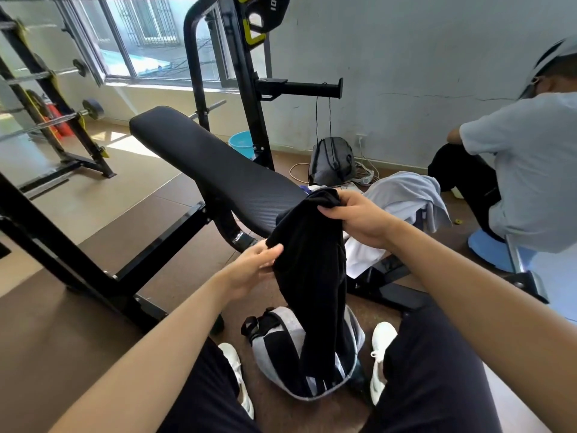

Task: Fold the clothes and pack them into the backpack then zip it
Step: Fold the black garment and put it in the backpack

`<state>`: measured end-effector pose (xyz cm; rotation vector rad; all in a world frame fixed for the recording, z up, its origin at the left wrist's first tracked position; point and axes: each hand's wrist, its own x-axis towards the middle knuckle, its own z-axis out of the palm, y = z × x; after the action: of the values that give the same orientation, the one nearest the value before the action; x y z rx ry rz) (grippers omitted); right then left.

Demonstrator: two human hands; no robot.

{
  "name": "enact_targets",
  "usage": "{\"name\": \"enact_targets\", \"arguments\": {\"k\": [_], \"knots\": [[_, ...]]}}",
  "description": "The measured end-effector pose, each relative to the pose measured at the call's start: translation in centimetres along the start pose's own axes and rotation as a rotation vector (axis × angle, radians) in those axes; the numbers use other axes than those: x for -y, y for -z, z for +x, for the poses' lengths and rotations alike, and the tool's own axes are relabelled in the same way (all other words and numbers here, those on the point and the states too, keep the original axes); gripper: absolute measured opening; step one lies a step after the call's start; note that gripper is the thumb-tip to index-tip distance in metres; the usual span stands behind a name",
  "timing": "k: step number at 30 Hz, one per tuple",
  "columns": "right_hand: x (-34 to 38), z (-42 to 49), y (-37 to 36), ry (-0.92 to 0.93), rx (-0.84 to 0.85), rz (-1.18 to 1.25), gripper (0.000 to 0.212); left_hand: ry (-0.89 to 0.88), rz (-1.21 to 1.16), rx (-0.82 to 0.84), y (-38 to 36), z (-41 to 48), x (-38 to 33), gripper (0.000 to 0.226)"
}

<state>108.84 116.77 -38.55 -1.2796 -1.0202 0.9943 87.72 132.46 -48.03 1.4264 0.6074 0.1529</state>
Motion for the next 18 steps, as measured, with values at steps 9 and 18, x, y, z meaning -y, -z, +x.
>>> {"name": "enact_targets", "arguments": {"k": [9, 18], "knots": [[-0.9, -0.6, 2.5, 0.013, -0.1, -0.275, 0.022, -0.284, -0.228, -0.371, -0.9, 1.5, -5.5, 0.014], [0.8, -2.0, 1.3, 0.218, -0.085, -0.829, 0.09, -0.394, 0.167, -0.59, -0.4, 2.4, -11.3, 0.016]]}}
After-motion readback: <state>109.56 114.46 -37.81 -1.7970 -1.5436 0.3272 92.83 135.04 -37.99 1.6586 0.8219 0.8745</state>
